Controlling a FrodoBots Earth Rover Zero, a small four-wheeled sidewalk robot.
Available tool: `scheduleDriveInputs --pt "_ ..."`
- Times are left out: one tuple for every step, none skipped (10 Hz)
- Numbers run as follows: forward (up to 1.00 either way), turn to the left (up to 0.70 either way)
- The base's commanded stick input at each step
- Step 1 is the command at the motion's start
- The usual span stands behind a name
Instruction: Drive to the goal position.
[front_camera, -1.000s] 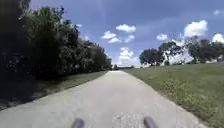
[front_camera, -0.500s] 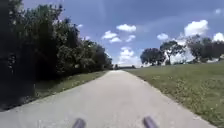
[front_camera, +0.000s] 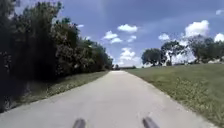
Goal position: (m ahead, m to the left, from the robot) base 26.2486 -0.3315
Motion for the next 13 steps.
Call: scheduleDriveInputs --pt "0.7 -0.35" --pt "0.7 -0.35" --pt "0.7 -0.35" --pt "0.7 0.0" --pt "0.7 0.0" --pt "0.7 0.0" --pt "0.7 0.0" --pt "0.7 0.0" --pt "0.7 0.0" --pt "0.7 0.0" --pt "0.7 0.0" --pt "0.7 0.0" --pt "0.7 0.0"
